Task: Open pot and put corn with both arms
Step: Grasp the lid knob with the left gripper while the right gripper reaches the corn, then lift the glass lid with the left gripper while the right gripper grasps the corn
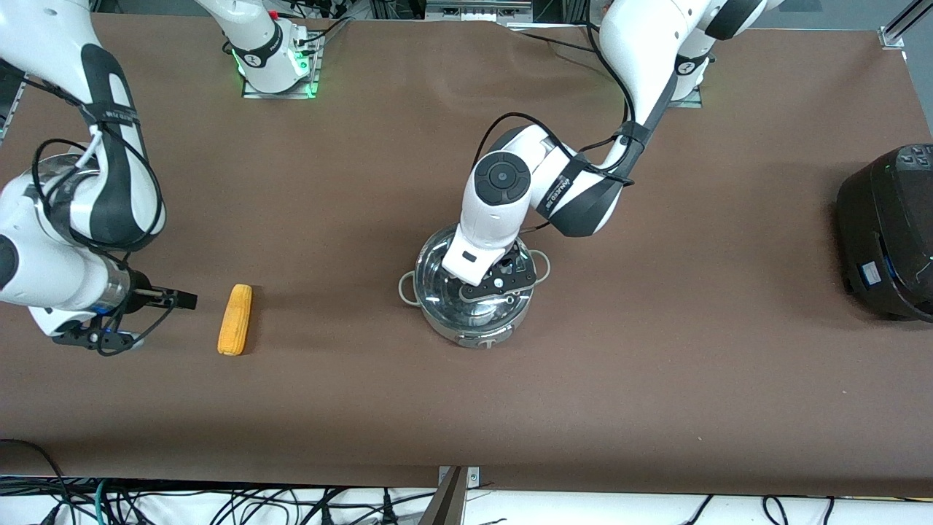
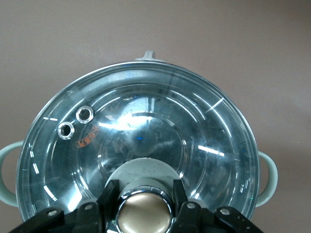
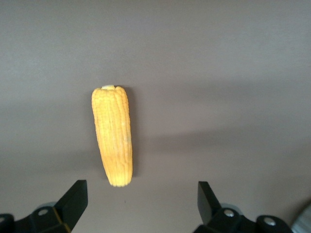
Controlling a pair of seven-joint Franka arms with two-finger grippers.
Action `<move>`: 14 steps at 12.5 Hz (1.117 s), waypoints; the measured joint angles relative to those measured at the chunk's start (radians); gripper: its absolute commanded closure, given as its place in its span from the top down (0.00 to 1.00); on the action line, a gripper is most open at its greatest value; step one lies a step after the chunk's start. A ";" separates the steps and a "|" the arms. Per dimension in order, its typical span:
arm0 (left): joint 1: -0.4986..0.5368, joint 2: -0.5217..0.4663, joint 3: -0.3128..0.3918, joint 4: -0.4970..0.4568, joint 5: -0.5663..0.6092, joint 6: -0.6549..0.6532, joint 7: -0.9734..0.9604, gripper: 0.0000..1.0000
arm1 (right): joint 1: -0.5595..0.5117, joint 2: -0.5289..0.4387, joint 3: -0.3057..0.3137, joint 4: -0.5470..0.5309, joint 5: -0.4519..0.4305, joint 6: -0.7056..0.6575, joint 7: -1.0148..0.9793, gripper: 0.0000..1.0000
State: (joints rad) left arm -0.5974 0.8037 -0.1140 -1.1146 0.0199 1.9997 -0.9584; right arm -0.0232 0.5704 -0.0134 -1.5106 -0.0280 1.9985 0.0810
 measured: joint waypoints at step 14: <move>0.183 -0.194 0.012 0.051 0.000 -0.371 0.229 0.00 | 0.008 0.166 0.013 0.000 0.039 0.186 0.003 1.00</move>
State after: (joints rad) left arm -0.4145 0.6093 -0.1024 -1.0638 0.0200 1.6286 -0.7291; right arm -0.0147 0.7362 -0.0003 -1.5105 0.0110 2.1841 0.0843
